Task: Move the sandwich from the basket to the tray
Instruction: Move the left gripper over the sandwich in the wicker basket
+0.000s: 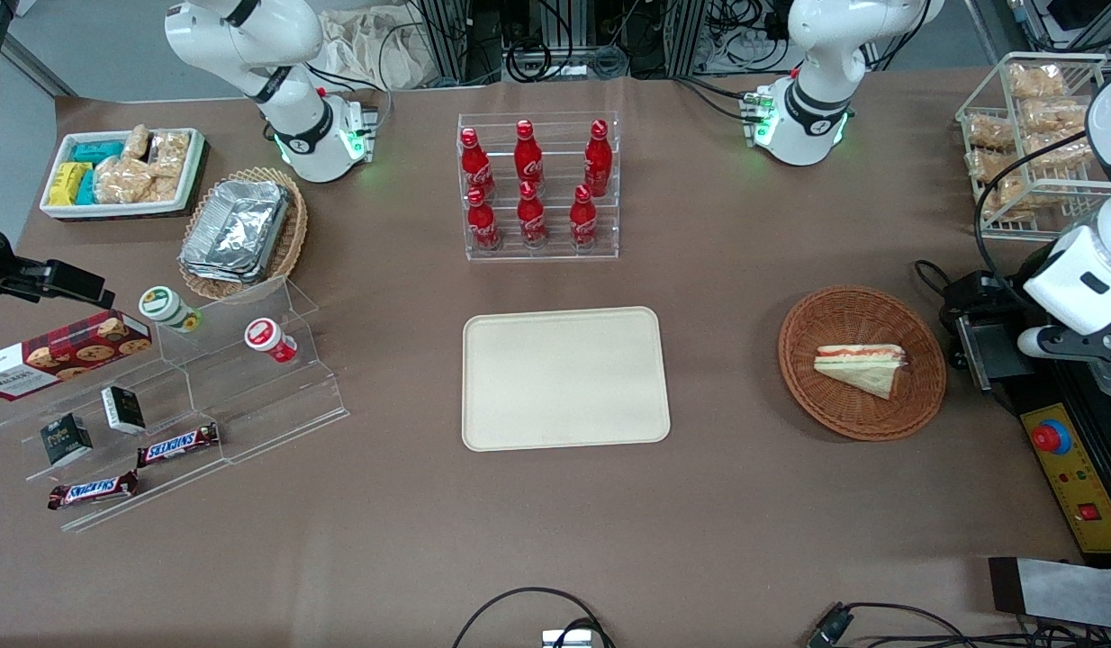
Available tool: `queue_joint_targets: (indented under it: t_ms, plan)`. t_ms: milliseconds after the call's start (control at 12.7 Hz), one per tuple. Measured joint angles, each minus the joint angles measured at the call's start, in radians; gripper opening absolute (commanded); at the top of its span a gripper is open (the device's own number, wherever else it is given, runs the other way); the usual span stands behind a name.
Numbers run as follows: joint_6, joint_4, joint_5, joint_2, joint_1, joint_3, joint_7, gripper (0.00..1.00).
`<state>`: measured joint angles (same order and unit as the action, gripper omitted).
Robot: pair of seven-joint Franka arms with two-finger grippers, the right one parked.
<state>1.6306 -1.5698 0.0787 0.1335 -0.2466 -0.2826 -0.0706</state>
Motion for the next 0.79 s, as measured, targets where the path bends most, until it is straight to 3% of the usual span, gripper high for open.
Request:
queue_joint_targets:
  t_ms: [553, 789]
  plan:
    - [-0.014, 0.004, 0.0, 0.015, 0.0, 0.0, 0.008, 1.0]
    - [-0.025, -0.021, -0.032, 0.03, -0.011, 0.004, 0.174, 1.0]
